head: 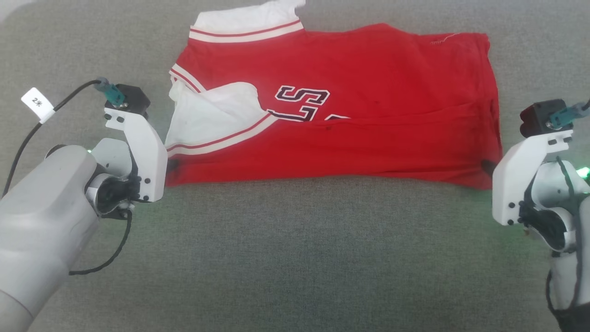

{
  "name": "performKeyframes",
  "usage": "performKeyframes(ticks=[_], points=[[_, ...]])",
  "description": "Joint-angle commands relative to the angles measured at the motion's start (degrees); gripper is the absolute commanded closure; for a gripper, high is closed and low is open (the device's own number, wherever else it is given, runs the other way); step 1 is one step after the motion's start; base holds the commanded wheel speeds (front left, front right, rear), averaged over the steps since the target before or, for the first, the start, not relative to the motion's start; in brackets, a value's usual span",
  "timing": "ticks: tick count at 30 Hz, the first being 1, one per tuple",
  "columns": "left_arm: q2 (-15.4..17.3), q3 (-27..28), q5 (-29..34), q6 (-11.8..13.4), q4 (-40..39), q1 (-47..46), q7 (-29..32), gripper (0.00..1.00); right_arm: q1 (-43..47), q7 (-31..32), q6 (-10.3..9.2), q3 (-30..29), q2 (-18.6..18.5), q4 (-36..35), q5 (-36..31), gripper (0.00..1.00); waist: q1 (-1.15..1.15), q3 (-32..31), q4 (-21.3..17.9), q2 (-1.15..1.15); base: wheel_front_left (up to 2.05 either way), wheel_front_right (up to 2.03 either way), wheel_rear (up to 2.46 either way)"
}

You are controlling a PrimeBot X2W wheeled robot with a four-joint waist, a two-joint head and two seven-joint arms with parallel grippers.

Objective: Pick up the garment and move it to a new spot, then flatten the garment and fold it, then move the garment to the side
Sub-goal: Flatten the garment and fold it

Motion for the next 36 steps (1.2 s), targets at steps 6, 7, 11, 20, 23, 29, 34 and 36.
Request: performKeyframes(ticks=[6, 7, 11, 20, 23, 29, 34, 36], points=[[3.18, -1.1, 0.94, 2.45, -4.2, 1.41, 2.6, 1.0, 2.9, 2.19, -0.13, 0.24, -2.91, -3.4, 1.99, 1.0, 0.0, -2.81, 0.63, 0.0, 0.0, 0.0, 0.0], [3.75, -1.23, 0.97, 3.01, -5.38, 1.73, 3.03, 1.0, 3.55, 2.72, -0.12, 0.42, -3.28, -4.2, 2.4, 1.0, 0.0, -3.24, 0.68, 0.0, 0.0, 0.0, 0.0], [6.93, -1.77, 0.64, 6.25, -11.44, 4.07, 5.28, 1.0, 7.07, 5.18, -0.13, 0.86, -4.87, -7.65, 4.22, 1.0, 0.0, -4.84, 0.84, 0.0, 0.0, 0.0, 0.0], [15.39, -2.72, -1.91, 17.61, -32.0, 15.46, 7.24, 1.0, 19.12, 9.7, -0.12, -2.12, -5.29, -15.55, 7.19, 1.0, 0.0, -6.28, 0.75, 0.0, 0.0, 0.0, 0.0], [16.59, -2.87, -2.7, 19.66, -35.29, 18.39, 6.39, 1.0, 21.24, 9.18, -0.12, -3.03, -4.13, -15.94, 7.37, 1.0, 0.0, -6.03, 0.51, 0.0, 0.0, 0.0, 0.0], [15.9, -3.26, -2.31, 20.49, -35.61, 20.68, 4.87, 0.54, 21.77, 7.17, -0.12, -2.4, -2.72, -14.06, 6.37, 0.65, 0.0, -5.43, -0.05, 0.0, 0.0, 0.0, 0.0], [14.86, -3.03, -2.92, 20.01, -33.33, 20.4, 4.58, 0.0, 19.92, 4.84, -0.12, -1.22, -1.88, -11.73, 6.54, 0.0, 0.0, -4.94, -0.76, 0.0, 0.0, 0.0, 0.0], [15.57, -2.75, -2.75, 20.33, -33.33, 19.47, 5.12, 0.0, 19.39, 4.04, -0.12, -1.02, -1.95, -11.61, 6.79, 0.0, 0.0, -4.97, -1.05, 0.0, 0.0, 0.0, 0.0]])
